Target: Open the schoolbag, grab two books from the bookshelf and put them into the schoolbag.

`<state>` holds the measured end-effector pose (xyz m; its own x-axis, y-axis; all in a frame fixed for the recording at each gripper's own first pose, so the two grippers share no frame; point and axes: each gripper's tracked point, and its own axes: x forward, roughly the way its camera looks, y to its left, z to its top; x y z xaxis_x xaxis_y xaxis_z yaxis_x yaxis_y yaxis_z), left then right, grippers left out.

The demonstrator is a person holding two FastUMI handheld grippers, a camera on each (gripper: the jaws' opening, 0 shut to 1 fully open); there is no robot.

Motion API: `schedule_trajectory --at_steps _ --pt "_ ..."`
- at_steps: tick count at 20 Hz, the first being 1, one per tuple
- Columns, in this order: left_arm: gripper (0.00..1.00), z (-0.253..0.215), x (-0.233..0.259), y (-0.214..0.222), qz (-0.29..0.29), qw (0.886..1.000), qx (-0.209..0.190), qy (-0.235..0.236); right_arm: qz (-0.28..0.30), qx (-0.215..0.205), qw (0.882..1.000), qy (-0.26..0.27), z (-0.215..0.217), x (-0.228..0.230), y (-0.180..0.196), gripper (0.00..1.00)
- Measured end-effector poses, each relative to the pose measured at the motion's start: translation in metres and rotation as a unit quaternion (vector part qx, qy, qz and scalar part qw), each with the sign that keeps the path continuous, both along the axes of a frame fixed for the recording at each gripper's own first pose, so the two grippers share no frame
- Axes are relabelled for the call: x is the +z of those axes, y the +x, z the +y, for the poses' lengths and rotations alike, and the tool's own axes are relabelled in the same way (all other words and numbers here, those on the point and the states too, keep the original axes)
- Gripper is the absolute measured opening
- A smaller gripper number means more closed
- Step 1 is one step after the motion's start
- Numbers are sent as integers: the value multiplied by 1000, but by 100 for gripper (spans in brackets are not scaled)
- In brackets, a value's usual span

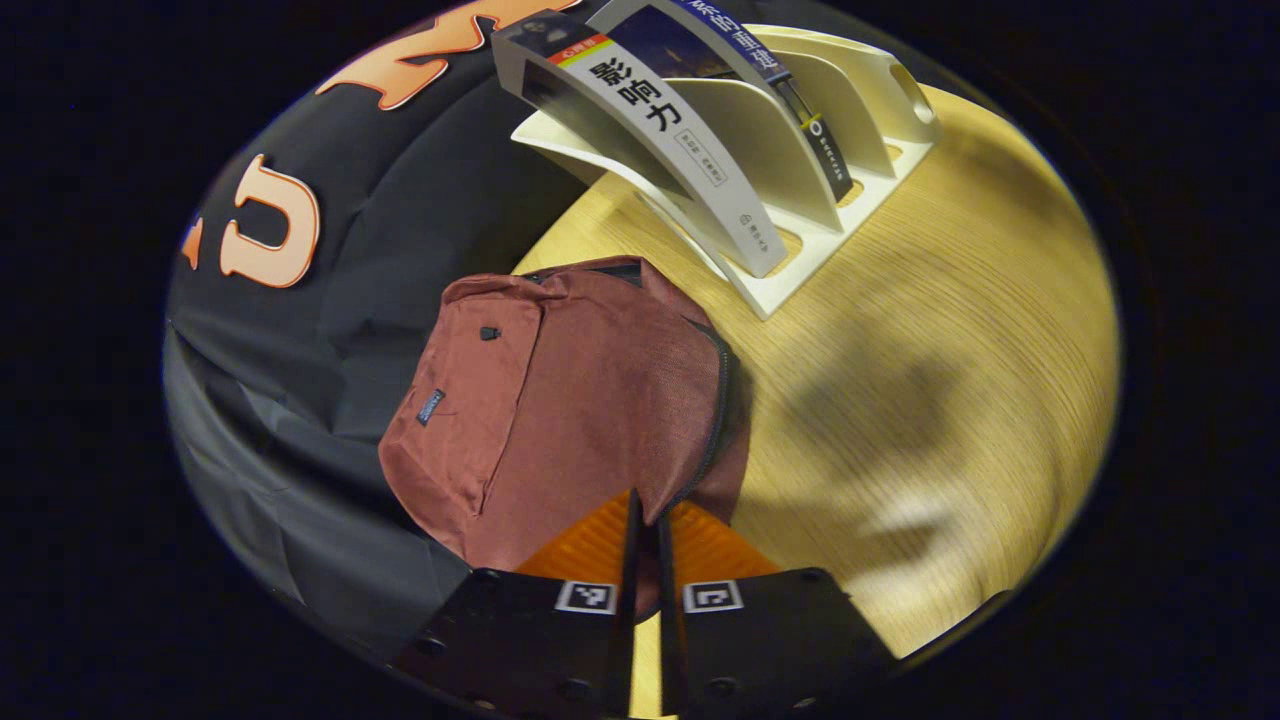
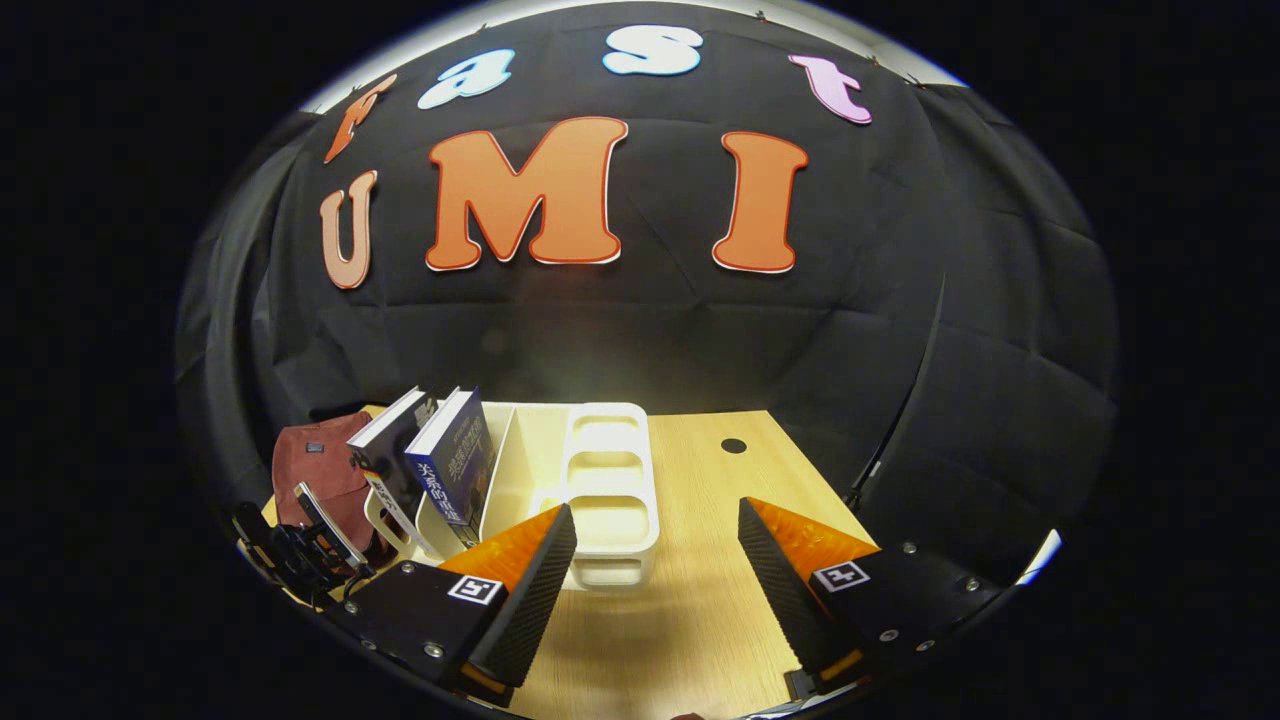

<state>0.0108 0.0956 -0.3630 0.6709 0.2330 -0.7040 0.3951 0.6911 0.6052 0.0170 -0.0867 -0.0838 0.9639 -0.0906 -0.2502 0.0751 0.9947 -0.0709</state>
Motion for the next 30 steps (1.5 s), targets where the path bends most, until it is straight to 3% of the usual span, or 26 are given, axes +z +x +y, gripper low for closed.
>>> schedule_trajectory --at_steps 1,5,8,11,14,18,20,22,24,30 --pt "5 1 -2 -2 12 1000 6 -3 1 -1 1000 8 0 -1 0 97" --pt "1 0 7 -1 54 998 -19 -7 1 3 999 42 4 1 -2 97" --pt "1 -1 24 -4 107 993 -31 -43 -7 21 998 55 16 12 -2 97" --pt "0 0 47 -1 165 981 -48 -85 -7 39 999 37 37 25 -3 97" --pt "1 4 65 13 205 968 -84 -119 -13 59 996 70 79 42 -9 97" --pt "0 14 91 33 251 942 -130 -178 3 56 996 73 139 45 -11 97" --pt "1 23 107 49 263 930 -153 -205 17 75 996 49 177 45 -9 97" --pt "1 39 128 70 260 924 -170 -221 32 93 993 62 217 46 -7 97" --pt "1 56 151 99 242 926 -186 -222 45 97 990 95 247 53 -6 97" --pt "1 80 174 151 203 926 -192 -253 75 79 991 74 272 82 26 97"
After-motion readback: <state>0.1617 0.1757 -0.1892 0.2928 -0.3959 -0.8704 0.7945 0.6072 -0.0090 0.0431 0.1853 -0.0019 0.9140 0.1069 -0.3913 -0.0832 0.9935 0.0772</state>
